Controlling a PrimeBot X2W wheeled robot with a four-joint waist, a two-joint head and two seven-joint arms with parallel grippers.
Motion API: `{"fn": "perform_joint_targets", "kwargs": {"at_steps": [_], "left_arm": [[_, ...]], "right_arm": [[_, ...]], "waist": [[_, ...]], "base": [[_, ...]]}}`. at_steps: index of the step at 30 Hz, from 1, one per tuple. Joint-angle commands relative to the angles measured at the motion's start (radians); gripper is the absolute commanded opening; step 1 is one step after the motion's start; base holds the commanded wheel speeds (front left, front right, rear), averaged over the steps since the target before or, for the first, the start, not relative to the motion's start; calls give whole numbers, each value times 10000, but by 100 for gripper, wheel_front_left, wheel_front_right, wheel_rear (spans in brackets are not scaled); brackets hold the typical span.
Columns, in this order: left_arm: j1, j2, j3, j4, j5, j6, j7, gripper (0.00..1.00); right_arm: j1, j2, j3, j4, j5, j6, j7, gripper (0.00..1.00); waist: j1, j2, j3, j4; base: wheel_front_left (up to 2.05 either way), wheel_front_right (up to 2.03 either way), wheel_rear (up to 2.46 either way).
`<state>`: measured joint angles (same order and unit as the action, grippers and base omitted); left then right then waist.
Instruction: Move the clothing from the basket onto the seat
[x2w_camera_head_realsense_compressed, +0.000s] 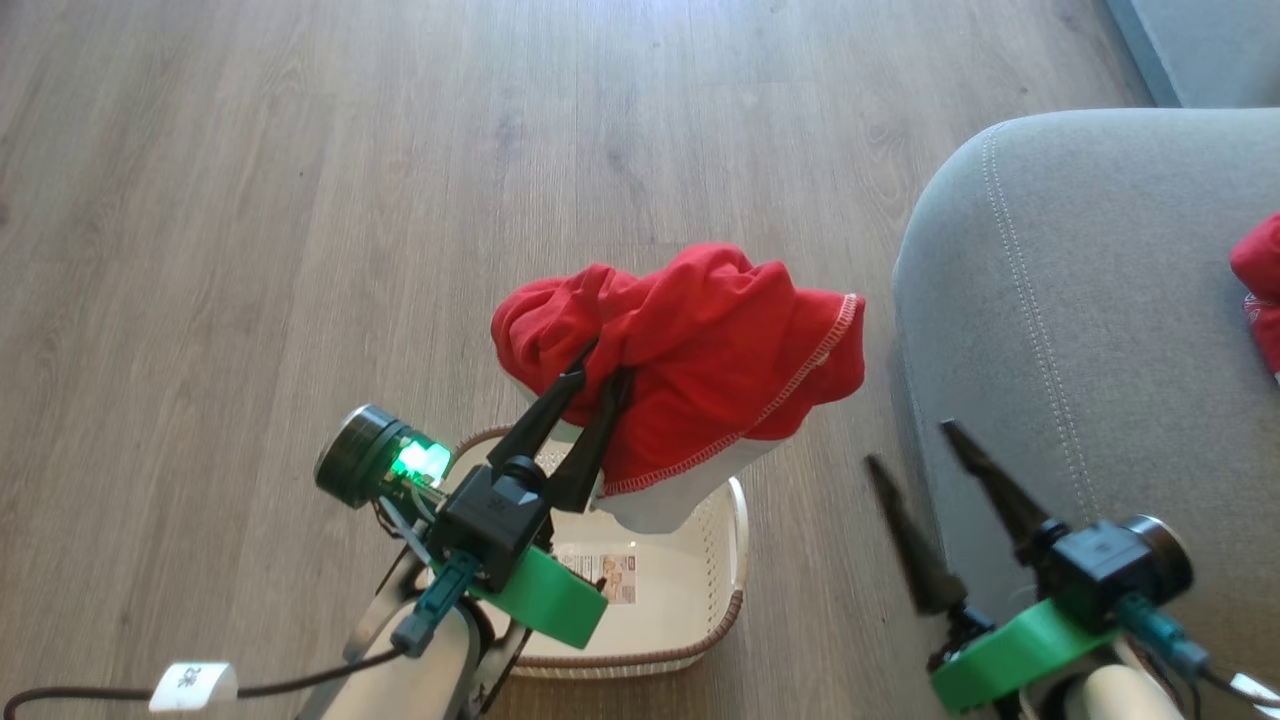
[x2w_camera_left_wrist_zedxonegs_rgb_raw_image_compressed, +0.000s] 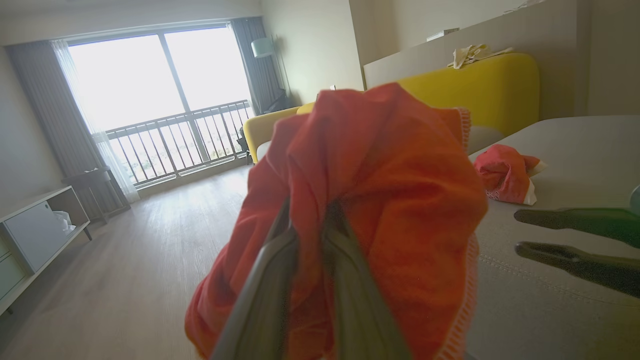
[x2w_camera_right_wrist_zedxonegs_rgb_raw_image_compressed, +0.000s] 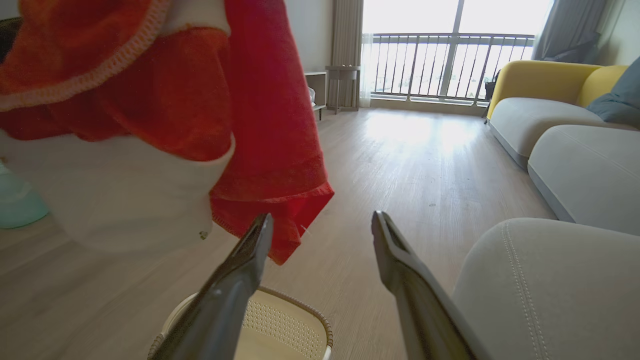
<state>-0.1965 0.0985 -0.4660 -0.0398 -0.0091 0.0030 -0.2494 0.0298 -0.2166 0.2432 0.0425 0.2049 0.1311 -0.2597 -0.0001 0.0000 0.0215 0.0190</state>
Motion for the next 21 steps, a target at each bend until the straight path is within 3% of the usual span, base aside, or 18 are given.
{"fn": "perform_joint_targets", "kwargs": {"at_steps": [1, 8, 21], "left_arm": [[-361, -36, 300, -303, 23, 22, -124, 0], [-362, -36, 243, -226, 24, -7, -124, 0], [-631, 48, -380, -314, 199, -249, -124, 0]], "right_arm": [[-294, -419, 482, -512, 125, -4, -21, 100], [-722, -1583, 1734, -1520, 180, -4, -21, 100], [-1950, -2191, 2753, -1011, 57, -4, -21, 100]], "waist": [[1, 0, 8, 11], [1, 0, 64, 70], [1, 0, 227, 294]], "base": [[0, 0, 0], [0, 0, 0], [0, 0, 0]]}}
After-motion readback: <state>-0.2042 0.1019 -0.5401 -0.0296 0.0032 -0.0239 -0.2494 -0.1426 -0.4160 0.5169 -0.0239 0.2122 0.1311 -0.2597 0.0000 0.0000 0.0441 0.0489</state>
